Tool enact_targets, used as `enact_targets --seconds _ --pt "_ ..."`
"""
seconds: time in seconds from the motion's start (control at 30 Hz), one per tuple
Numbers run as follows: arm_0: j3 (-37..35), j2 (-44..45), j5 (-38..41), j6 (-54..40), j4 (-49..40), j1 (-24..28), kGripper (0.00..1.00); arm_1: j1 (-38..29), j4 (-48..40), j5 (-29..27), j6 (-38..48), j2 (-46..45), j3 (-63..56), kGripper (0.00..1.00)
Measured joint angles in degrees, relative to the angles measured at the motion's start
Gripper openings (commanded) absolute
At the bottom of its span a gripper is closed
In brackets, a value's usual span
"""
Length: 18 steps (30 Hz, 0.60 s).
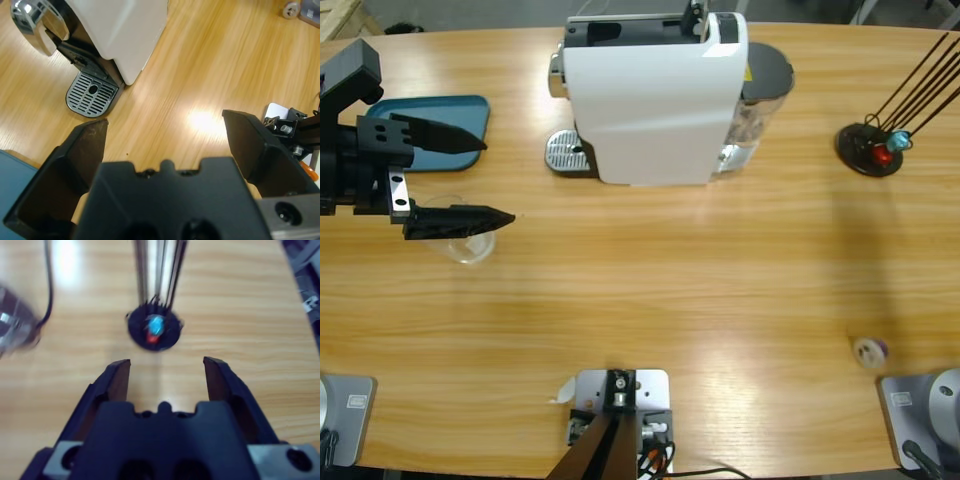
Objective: Pour coffee
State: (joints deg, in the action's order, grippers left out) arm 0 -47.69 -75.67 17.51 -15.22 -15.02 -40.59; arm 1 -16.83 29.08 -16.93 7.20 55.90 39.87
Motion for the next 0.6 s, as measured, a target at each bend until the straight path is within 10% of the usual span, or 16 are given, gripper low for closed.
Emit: enact_targets --seconds 0.37,0.6 --pt "0.2 -0.1 0.0 0.1 0.7 -0.5 0.991 -3.5 21.9 5.7 2.9 -4.2 9.1 0.789" --pt "1.1 -0.1 -0.2 0.1 1.1 -0.6 0.992 -14.4 25.0 8.0 23.9 0.1 10.0 0.918"
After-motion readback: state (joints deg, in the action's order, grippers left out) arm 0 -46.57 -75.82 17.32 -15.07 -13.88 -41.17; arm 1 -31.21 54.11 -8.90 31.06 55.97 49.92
